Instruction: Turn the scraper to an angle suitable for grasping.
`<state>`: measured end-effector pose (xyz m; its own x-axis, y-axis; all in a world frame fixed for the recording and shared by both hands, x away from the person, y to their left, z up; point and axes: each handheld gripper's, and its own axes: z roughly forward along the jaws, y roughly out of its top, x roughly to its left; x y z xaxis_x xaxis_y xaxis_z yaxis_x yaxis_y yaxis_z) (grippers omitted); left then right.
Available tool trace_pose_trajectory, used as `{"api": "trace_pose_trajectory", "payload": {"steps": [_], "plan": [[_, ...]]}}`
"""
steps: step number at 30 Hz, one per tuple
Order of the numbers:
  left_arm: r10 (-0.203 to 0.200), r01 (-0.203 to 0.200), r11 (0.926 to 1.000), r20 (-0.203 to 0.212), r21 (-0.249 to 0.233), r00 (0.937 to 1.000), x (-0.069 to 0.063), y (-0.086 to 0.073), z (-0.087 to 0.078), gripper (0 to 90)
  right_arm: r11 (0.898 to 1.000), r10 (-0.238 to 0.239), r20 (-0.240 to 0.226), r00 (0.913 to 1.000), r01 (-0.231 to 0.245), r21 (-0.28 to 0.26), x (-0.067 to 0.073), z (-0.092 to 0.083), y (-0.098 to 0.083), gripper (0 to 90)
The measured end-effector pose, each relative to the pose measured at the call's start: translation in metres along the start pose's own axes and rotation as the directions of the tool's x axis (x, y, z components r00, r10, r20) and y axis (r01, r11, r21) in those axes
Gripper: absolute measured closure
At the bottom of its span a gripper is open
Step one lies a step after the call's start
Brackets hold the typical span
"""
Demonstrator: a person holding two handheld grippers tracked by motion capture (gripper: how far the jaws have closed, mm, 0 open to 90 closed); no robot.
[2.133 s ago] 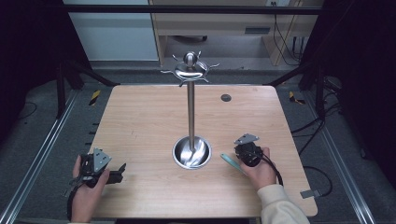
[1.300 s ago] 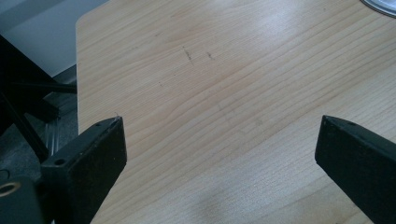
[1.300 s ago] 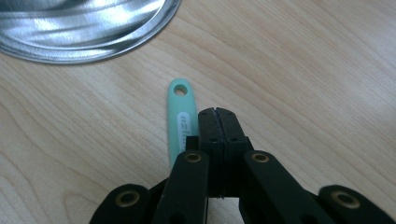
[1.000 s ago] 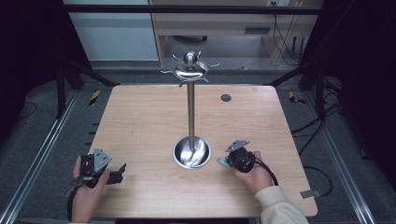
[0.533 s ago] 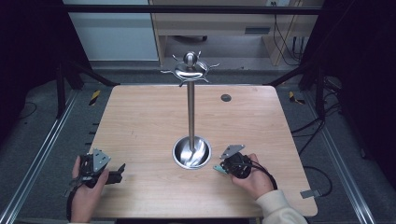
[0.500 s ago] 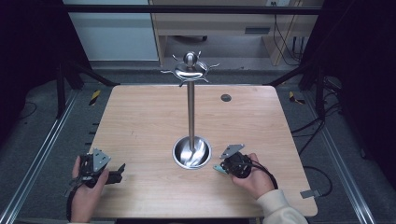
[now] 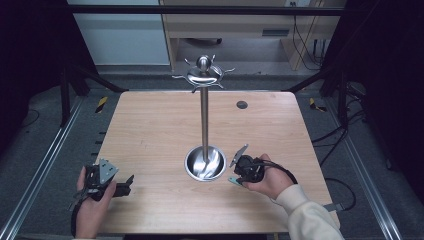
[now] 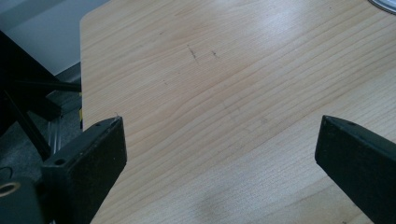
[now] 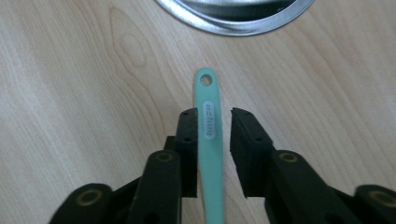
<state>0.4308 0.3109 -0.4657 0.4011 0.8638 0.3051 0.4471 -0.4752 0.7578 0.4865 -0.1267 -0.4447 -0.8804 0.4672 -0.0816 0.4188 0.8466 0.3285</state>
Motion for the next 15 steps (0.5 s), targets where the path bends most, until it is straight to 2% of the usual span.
{"api": "trace_pose_trajectory", "payload": {"steps": [2, 10, 15], "plan": [[0.0, 0.0, 1.0, 0.0, -0.001, 1.0, 0.0, 0.0, 0.0, 1.9, 0.999, 0.005, -0.005, 1.0, -0.005, 0.039, -0.003, 0.003, 0.002, 68.9], [0.002, -0.002, 1.0, 0.001, 0.0, 1.0, 0.0, 0.0, 0.0, 1.9, 0.996, 0.011, -0.041, 0.9991, -0.008, 0.091, -0.005, 0.014, 0.005, 66.5], [-0.001, 0.001, 1.0, -0.001, -0.001, 1.0, 0.0, 0.0, 0.0, 1.9, 0.993, 0.017, -0.046, 0.9988, -0.011, 0.119, -0.006, 0.019, 0.006, 66.1]]}}
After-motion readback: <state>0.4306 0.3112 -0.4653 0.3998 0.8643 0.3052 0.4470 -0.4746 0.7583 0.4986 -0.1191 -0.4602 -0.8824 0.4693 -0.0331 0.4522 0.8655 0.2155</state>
